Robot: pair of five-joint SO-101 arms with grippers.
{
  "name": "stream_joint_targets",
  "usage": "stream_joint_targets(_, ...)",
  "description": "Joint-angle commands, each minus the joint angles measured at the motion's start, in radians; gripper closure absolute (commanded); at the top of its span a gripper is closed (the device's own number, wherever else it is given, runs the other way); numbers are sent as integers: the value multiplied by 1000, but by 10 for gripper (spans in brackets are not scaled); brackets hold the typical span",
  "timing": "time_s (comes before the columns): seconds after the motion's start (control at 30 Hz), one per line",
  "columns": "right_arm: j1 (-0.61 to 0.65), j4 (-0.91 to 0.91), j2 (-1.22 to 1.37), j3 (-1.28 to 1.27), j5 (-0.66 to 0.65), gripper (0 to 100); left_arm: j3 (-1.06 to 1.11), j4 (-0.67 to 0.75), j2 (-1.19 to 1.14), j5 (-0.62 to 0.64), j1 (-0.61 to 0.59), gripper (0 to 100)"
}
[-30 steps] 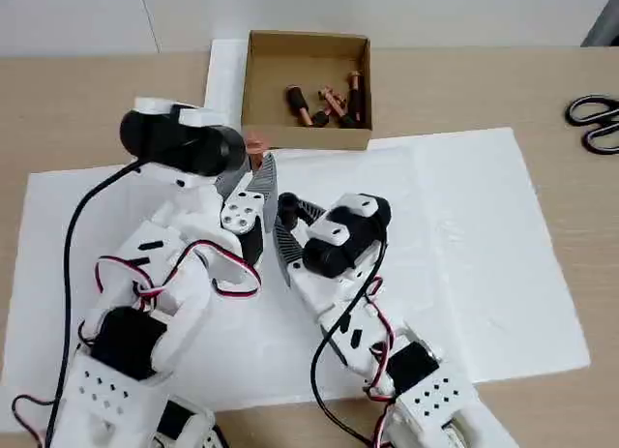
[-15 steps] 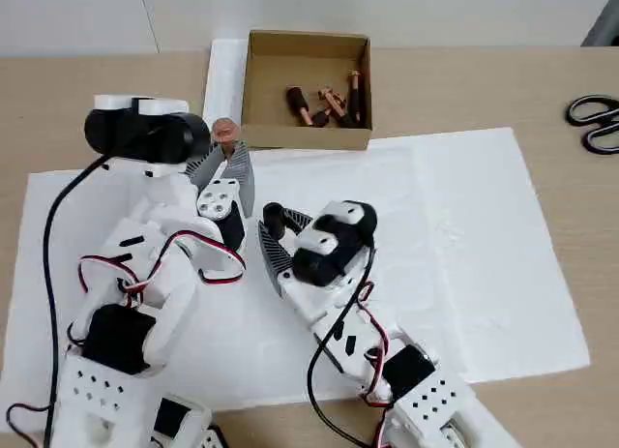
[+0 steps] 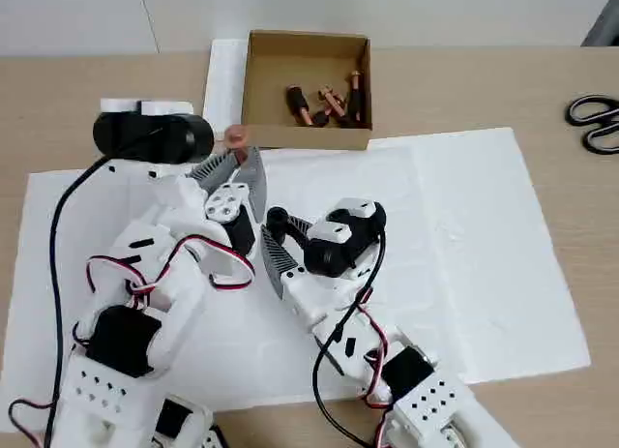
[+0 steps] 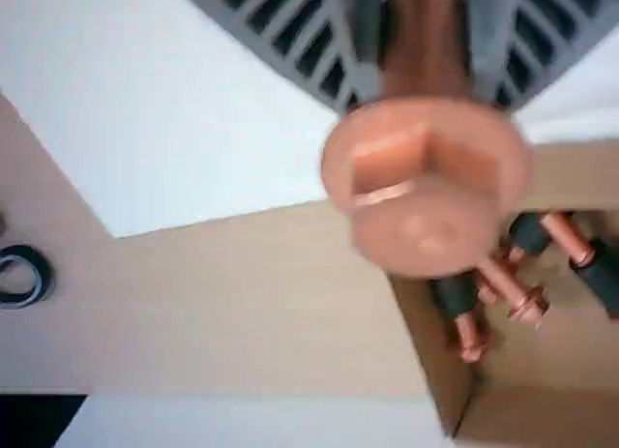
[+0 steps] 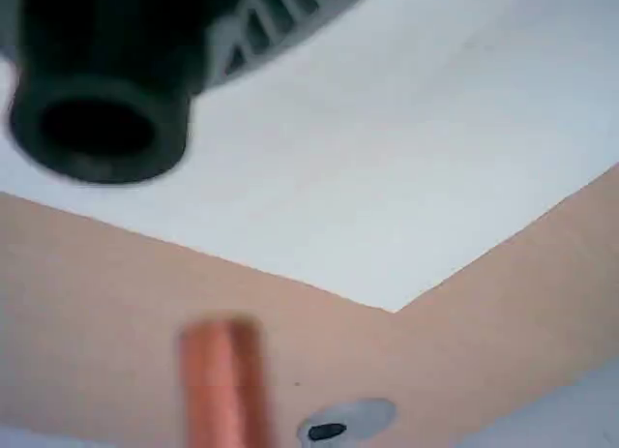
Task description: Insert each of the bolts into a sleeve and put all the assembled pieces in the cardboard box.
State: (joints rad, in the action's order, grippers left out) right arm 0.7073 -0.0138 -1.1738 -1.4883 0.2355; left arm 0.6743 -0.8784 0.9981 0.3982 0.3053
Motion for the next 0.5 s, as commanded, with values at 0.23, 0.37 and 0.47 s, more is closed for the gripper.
stream_joint_targets(0.23, 61, -5, -27, -25, -121, 996, -13, -68, 29, 72, 5, 994)
stream_joint_targets(0.37, 62, -8, -27, -21, -121, 996, -15, -71, 29, 72, 6, 994)
stream_joint_targets(0.47, 58, -31, -27, -18, -121, 996, -13, -72, 29, 72, 34, 994)
